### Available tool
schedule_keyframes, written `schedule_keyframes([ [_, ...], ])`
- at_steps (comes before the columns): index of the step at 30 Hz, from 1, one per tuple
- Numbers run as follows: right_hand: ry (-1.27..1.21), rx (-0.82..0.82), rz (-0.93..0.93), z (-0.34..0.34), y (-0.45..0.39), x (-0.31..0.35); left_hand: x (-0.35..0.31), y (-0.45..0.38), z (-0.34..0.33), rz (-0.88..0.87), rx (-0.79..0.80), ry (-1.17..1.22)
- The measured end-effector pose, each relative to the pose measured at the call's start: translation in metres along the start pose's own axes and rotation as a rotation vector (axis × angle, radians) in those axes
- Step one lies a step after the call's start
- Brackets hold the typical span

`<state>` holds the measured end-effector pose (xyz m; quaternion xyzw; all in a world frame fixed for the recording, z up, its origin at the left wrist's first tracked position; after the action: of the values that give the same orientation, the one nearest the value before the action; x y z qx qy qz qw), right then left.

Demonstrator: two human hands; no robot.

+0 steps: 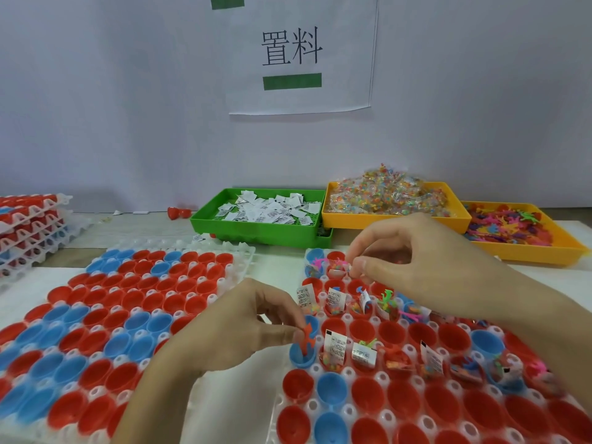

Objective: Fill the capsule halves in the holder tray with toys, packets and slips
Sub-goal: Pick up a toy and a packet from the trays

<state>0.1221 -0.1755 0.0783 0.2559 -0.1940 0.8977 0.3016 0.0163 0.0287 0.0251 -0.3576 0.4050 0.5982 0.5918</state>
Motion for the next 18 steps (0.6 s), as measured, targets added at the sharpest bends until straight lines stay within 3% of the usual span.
schedule_keyframes([
  [18, 0.038, 0.000, -0.013, 0.0026, -0.0007, -0.0033, 0.0009, 0.0006, -0.0022, 0.060, -0.010, -0.120],
])
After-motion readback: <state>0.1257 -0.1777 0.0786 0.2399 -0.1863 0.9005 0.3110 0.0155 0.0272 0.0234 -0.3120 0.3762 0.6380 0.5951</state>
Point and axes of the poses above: each hand's wrist, its own y-axis away from the middle knuckle, its own z-axis out of the back of the hand, x = y × z, the point moved 2 cm from there along -y, towards the middle knuckle, and after that the axes turned 11 degrees about y, right-handed, at the moved point
